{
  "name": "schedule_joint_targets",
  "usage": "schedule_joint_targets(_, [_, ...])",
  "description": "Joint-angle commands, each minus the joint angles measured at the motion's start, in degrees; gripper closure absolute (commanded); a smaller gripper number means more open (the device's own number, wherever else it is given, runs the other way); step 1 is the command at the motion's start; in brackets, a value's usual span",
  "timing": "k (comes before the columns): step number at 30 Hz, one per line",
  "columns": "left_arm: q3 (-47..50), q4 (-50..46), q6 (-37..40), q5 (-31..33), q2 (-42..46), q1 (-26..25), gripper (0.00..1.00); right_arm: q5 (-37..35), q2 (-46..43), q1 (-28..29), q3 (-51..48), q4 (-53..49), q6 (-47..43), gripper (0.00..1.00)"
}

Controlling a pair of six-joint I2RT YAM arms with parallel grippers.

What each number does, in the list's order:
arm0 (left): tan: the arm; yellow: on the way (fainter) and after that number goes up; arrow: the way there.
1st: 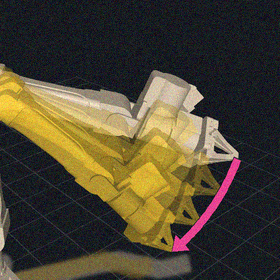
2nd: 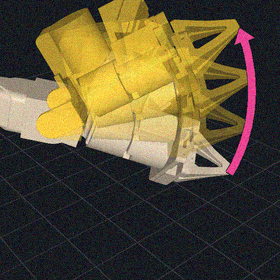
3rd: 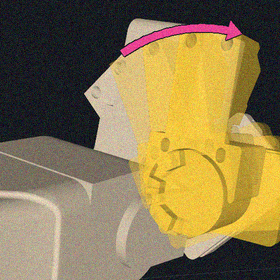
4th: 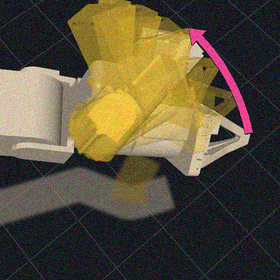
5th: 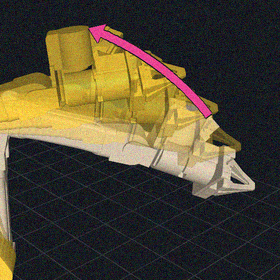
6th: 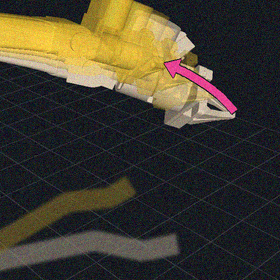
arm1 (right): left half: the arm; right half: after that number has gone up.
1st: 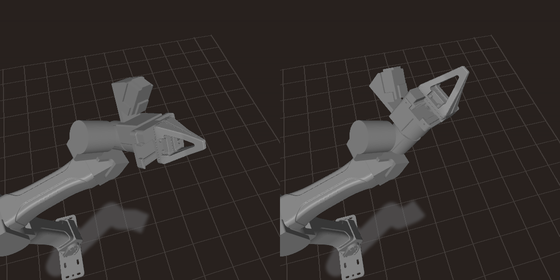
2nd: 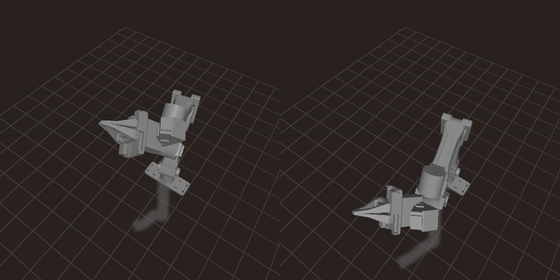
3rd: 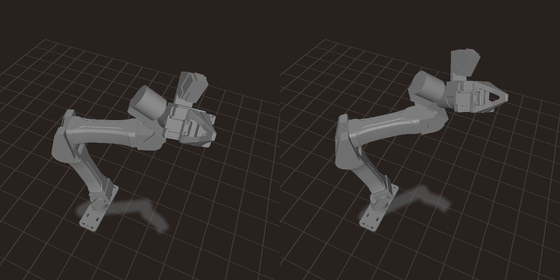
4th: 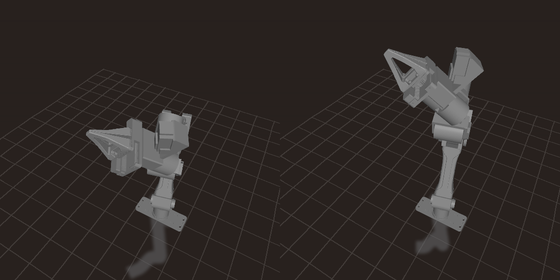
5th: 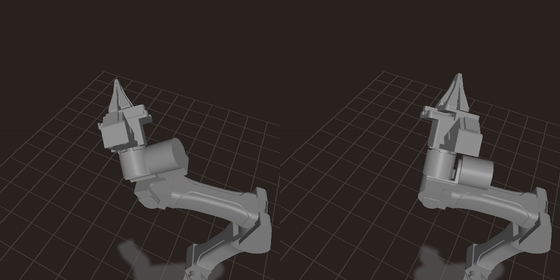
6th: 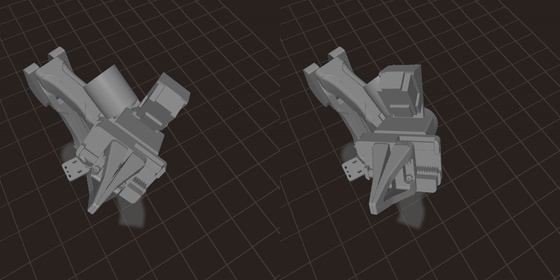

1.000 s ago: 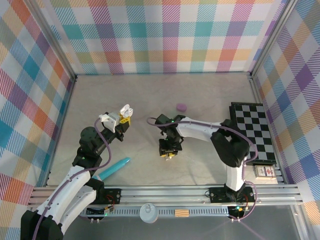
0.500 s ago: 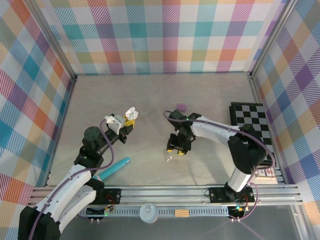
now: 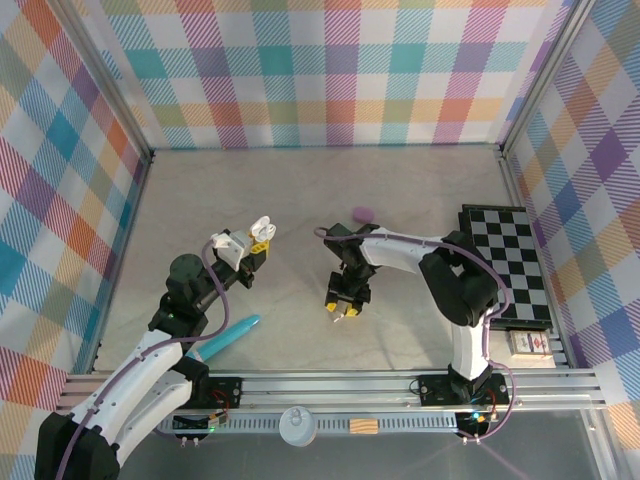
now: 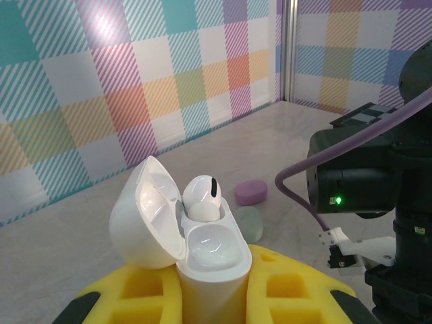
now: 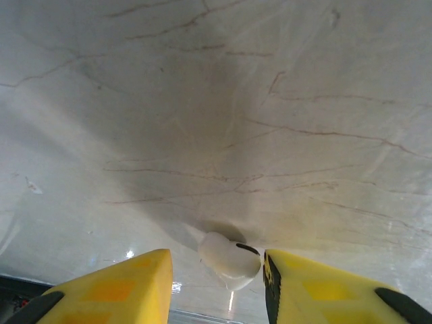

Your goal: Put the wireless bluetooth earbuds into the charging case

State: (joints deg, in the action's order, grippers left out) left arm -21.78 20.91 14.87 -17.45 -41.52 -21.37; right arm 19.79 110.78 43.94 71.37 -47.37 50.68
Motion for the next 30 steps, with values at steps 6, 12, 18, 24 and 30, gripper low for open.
schedule_joint_targets(6, [0.7,0.6,1.1,0.6,0.8,-0.5,1.0,3.0,3.9,0.4,2.3,-3.4,1.3,0.62])
schedule_joint_targets(12, [0.7,0.8,1.2,0.3,0.7,-0.5,1.0,1.1,5.8,0.4,3.9,-5.1,0.7,0.68])
schedule_joint_targets(18, [0.6,1.0,1.3,-0.2,0.6,-0.5,1.0,0.4,5.8,0.4,4.2,-5.5,0.5,0.73])
schedule_joint_targets(24, [0.5,0.9,1.2,-0.8,0.1,-0.6,1.0,-3.0,2.2,0.4,4.1,-5.8,0.8,0.73])
schedule_joint_targets(30, [-0.1,0.2,1.2,-1.9,-1.2,-1.9,1.0,-9.4,-3.4,0.4,3.5,-5.2,0.6,0.73])
